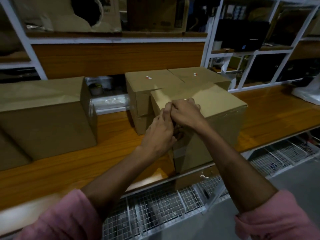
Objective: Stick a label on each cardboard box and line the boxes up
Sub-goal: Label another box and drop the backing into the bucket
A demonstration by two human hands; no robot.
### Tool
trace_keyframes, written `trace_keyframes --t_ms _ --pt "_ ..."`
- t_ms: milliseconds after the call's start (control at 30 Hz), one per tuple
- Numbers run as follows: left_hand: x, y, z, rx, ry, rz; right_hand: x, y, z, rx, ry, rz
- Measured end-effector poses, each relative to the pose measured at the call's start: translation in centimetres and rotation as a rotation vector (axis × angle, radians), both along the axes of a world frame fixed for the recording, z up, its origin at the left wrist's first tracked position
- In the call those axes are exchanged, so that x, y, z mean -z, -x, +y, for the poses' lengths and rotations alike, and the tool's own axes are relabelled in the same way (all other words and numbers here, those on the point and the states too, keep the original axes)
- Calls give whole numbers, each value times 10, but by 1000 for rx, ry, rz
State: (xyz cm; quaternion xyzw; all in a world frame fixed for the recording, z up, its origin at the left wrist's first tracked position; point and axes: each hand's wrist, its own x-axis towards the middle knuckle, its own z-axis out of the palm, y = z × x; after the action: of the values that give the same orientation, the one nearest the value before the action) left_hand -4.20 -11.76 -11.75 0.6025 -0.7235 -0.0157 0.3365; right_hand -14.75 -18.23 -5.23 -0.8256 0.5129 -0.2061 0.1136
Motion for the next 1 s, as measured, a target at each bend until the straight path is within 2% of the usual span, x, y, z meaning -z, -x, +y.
trace_keyframes --t_ms 233,433,700,833,900,1000 --pt "2 -43 38 -64 -36 18 -1 -53 32 -16 33 54" --pt "0 -43 44 -67 -86 0 -5 -51 38 -7 46 54" --pt "-16 9 13 -101 -101 -164 2 17 -10 18 200 92" --pt "-17 32 -2 -83 -140 -217 2 60 -32 -9 177 -27" --pt "-16 42 -6 -86 -164 -189 5 81 -47 3 209 -43" --pt "-19 58 -11 -147 -159 -76 8 102 -63 10 222 43"
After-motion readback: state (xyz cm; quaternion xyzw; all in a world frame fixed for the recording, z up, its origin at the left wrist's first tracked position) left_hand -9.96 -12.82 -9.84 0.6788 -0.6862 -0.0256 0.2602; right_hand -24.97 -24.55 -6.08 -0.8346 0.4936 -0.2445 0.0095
